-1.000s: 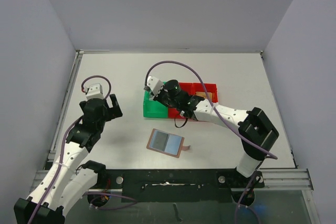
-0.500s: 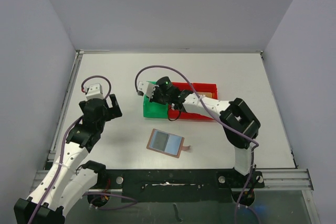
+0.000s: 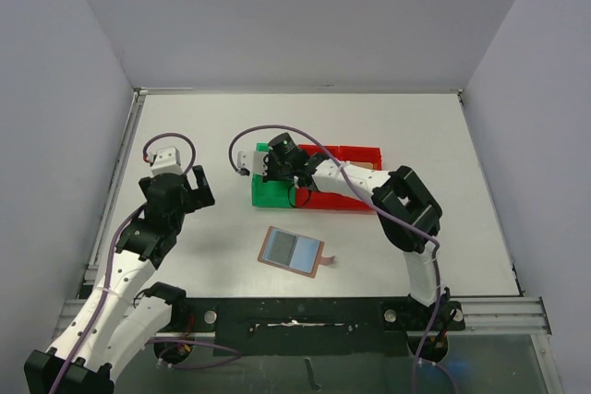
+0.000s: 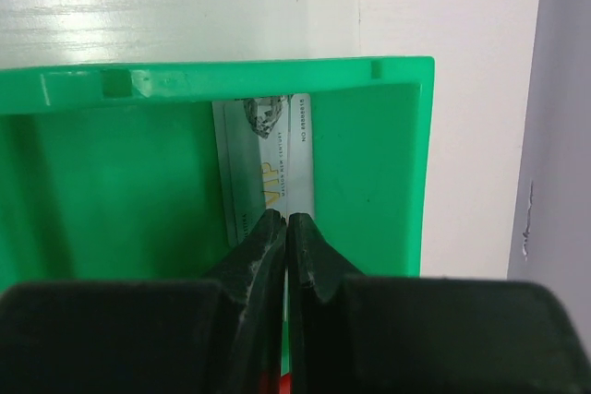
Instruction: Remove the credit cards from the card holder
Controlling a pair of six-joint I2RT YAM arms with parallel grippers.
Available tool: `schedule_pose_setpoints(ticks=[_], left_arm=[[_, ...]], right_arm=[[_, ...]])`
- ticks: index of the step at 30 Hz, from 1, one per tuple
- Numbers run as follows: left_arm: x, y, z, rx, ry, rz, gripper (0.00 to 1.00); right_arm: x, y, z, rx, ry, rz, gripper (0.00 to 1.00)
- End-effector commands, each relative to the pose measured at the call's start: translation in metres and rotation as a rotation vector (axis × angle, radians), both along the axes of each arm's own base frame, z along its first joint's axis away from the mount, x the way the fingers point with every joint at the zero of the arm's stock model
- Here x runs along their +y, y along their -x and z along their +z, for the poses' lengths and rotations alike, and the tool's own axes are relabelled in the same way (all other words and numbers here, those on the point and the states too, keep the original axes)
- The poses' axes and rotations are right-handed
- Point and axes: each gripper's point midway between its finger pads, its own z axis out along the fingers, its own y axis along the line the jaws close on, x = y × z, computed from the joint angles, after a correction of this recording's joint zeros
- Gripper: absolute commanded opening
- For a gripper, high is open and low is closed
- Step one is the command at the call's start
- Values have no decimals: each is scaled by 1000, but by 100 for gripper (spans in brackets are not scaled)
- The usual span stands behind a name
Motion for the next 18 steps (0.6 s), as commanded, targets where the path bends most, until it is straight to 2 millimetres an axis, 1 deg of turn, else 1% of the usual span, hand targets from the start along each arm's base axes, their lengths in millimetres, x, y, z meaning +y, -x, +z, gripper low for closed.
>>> schedule_pose_setpoints(ticks=[1,5,8,11,18], left_arm=[[-5,-8,16,-73,19,-19,95],[-4,-8,16,-74,19,-17,95],[-4,-8,17,-77,19,-16,95],[-3,-8,18,-80,19,-13,95],[-5,-8,17,-78,20,-23,95]], right_arm=[[8,-23,21,-95,5,30,0],[8,-32,17,-123,17,19,3],[7,-38,12,-127,25,19,3],[5,-39,6,-123,45,21,4],[2,-32,-10,-73,77,36,20]])
